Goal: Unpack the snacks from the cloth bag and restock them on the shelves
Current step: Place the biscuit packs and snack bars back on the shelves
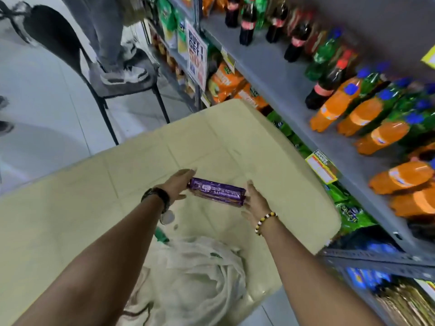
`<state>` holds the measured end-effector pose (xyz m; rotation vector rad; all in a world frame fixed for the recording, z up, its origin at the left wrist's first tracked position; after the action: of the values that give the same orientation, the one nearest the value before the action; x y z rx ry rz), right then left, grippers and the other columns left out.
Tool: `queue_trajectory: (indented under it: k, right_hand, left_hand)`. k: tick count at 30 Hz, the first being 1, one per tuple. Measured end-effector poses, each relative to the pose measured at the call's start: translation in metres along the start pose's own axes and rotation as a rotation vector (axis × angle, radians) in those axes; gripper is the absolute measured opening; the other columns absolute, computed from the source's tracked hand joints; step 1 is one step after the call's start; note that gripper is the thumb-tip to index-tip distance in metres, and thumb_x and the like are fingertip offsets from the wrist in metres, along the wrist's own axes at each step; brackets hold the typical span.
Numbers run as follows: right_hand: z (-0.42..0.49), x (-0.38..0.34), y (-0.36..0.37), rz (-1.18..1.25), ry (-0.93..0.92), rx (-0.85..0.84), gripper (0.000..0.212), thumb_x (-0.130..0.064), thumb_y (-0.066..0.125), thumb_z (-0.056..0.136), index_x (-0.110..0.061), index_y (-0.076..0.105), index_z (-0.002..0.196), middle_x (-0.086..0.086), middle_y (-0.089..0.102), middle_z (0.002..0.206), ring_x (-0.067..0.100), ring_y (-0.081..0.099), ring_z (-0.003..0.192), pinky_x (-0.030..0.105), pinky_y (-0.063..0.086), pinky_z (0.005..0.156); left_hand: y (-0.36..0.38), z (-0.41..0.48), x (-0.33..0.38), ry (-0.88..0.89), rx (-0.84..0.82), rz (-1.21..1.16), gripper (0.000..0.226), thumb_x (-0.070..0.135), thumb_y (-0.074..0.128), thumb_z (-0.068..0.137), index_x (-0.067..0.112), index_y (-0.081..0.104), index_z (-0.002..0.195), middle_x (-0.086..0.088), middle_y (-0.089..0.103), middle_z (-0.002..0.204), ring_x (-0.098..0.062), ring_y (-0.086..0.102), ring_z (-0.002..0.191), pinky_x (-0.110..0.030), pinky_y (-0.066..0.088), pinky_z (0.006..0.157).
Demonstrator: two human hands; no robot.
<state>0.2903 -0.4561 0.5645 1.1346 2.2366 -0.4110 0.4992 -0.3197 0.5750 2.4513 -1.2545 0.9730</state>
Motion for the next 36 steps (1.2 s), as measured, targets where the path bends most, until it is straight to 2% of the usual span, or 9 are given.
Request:
queue_trajectory:
  k: [4, 7, 9, 13, 19, 25, 28, 30, 36]
  right_hand:
    - [0.012, 0.016, 0.01, -0.129, -0.047, 0.036, 0.035, -0.04, 0.041, 0.104, -0.018, 0.062, 0.119, 0.005, 0.061, 0.13, 0.028, 0.055, 0.12, 0.047, 0.038, 0.112]
    - [0.013, 0.018, 0.012, -0.182, -0.138, 0.095, 0.023, -0.039, 0.051, 0.1, -0.024, 0.067, 0.092, 0.008, 0.067, 0.105, 0.027, 0.061, 0.099, 0.046, 0.05, 0.097]
    - [0.01, 0.019, 0.007, -0.197, -0.167, 0.126, 0.026, -0.043, 0.058, 0.096, -0.022, 0.069, 0.083, 0.004, 0.07, 0.089, 0.025, 0.063, 0.084, 0.04, 0.052, 0.079]
    - [-0.017, 0.007, -0.012, -0.143, -0.215, 0.159, 0.036, -0.055, 0.066, 0.085, -0.023, 0.075, 0.073, 0.007, 0.075, 0.084, 0.026, 0.069, 0.082, 0.053, 0.057, 0.088]
    - [-0.119, -0.032, -0.087, -0.07, -0.366, 0.257, 0.048, -0.076, 0.063, 0.061, -0.031, 0.079, 0.07, -0.006, 0.077, 0.07, 0.018, 0.074, 0.078, 0.04, 0.064, 0.072]
    - [-0.285, -0.021, -0.241, -0.026, -0.513, 0.475, 0.069, -0.078, 0.062, 0.058, -0.014, 0.079, 0.077, 0.006, 0.079, 0.076, 0.015, 0.074, 0.071, 0.03, 0.063, 0.065]
    - [-0.372, 0.006, -0.317, -0.025, -0.579, 0.587, 0.082, -0.08, 0.061, 0.066, 0.0, 0.072, 0.08, 0.022, 0.073, 0.077, 0.036, 0.072, 0.08, 0.05, 0.06, 0.08]
    - [-0.442, 0.033, -0.381, -0.034, -0.622, 0.721, 0.085, -0.084, 0.059, 0.068, 0.0, 0.067, 0.075, 0.022, 0.068, 0.069, 0.04, 0.07, 0.08, 0.059, 0.057, 0.077]
    - [-0.616, 0.106, -0.525, 0.039, -0.659, 0.986, 0.088, -0.088, 0.061, 0.06, 0.0, 0.056, 0.061, 0.016, 0.046, 0.058, 0.034, 0.064, 0.06, 0.053, 0.061, 0.066]
  left_hand:
    - [0.015, 0.011, -0.023, -0.017, -0.071, -0.058, 0.028, 0.05, 0.054, 0.097, 0.026, 0.059, 0.112, 0.003, 0.065, 0.115, -0.019, 0.057, 0.115, -0.043, 0.04, 0.105]
    - [0.02, 0.013, -0.036, 0.052, -0.049, -0.13, 0.025, 0.04, 0.053, 0.1, 0.021, 0.057, 0.116, -0.001, 0.065, 0.111, -0.02, 0.059, 0.109, -0.044, 0.042, 0.104]
    - [0.022, 0.008, -0.035, 0.08, -0.013, -0.13, 0.03, 0.04, 0.055, 0.099, 0.016, 0.058, 0.118, -0.002, 0.066, 0.104, -0.02, 0.061, 0.101, -0.044, 0.045, 0.102]
    - [0.025, -0.025, -0.008, 0.203, 0.016, -0.012, 0.052, 0.061, 0.063, 0.084, 0.017, 0.064, 0.111, 0.001, 0.076, 0.094, -0.019, 0.071, 0.093, -0.045, 0.053, 0.094]
    - [0.074, -0.13, 0.05, 0.408, 0.041, 0.065, 0.053, 0.072, 0.068, 0.072, 0.022, 0.072, 0.092, 0.011, 0.076, 0.074, -0.012, 0.072, 0.074, -0.031, 0.056, 0.067]
    - [0.207, -0.293, 0.08, 0.631, -0.075, 0.146, 0.04, 0.065, 0.072, 0.071, 0.03, 0.078, 0.088, 0.002, 0.078, 0.073, -0.013, 0.071, 0.065, -0.035, 0.06, 0.07]
    - [0.28, -0.366, 0.074, 0.698, -0.177, 0.199, 0.027, 0.049, 0.073, 0.083, 0.023, 0.077, 0.089, -0.005, 0.079, 0.078, -0.023, 0.075, 0.071, -0.038, 0.062, 0.071]
    - [0.347, -0.42, 0.067, 0.728, -0.294, 0.209, 0.028, 0.042, 0.071, 0.086, 0.014, 0.074, 0.089, -0.004, 0.078, 0.073, -0.018, 0.075, 0.062, -0.026, 0.06, 0.054]
    - [0.524, -0.559, 0.046, 0.818, -0.554, 0.311, 0.042, 0.049, 0.072, 0.08, 0.007, 0.071, 0.084, -0.012, 0.076, 0.069, -0.02, 0.071, 0.055, -0.03, 0.062, 0.055]
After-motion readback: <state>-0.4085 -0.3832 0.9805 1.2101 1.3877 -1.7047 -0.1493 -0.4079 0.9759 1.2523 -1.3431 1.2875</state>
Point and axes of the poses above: each hand's wrist, its own z-axis towards the middle knuckle, its own y-axis out of the palm, x = y × z, the point moved 6 cm from there along z, towards the middle knuckle
